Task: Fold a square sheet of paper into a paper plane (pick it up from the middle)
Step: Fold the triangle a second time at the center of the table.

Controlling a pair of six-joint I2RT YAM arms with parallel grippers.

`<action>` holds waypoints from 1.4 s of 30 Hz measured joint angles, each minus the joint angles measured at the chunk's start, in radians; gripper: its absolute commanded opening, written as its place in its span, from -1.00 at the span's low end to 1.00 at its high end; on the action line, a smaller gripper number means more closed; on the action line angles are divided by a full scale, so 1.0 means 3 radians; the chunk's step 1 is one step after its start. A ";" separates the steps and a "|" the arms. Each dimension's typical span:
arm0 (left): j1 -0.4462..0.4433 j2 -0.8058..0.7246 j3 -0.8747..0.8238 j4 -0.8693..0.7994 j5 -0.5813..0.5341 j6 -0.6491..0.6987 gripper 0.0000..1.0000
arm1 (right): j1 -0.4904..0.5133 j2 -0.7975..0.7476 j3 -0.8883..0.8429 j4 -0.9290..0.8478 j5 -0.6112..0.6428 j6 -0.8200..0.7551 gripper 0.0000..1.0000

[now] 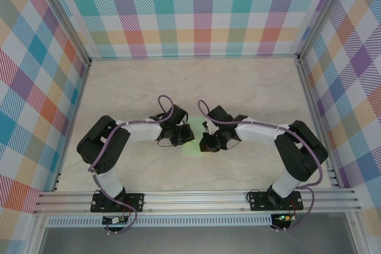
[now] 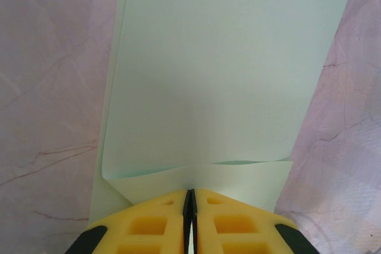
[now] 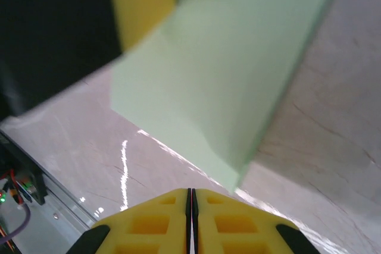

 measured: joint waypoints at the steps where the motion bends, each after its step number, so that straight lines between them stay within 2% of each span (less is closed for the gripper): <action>1: 0.0000 0.0001 0.0000 0.0000 0.0000 0.0000 -0.76 | -0.0001 0.0046 0.0041 0.0046 0.0000 0.0005 -0.77; 12: 0.0000 0.0001 0.0001 -0.0001 0.0000 0.0000 -0.76 | 0.0000 0.0416 0.0075 0.0275 0.0001 0.0103 -0.79; 24: 0.0000 0.0000 0.0001 -0.0003 -0.0003 0.0000 -0.76 | -0.0017 0.0299 -0.0182 0.0443 -0.0061 0.0050 -0.79; 35: 0.0000 -0.0003 0.0001 0.0009 0.0014 0.0001 -0.76 | -0.0017 0.0145 -0.0333 0.0356 -0.0058 0.0038 -0.82; 42: -0.0045 -0.0243 -0.0155 0.0060 0.0130 -0.0106 -0.76 | -0.0015 0.0151 -0.0315 0.0329 -0.0036 0.0056 -0.84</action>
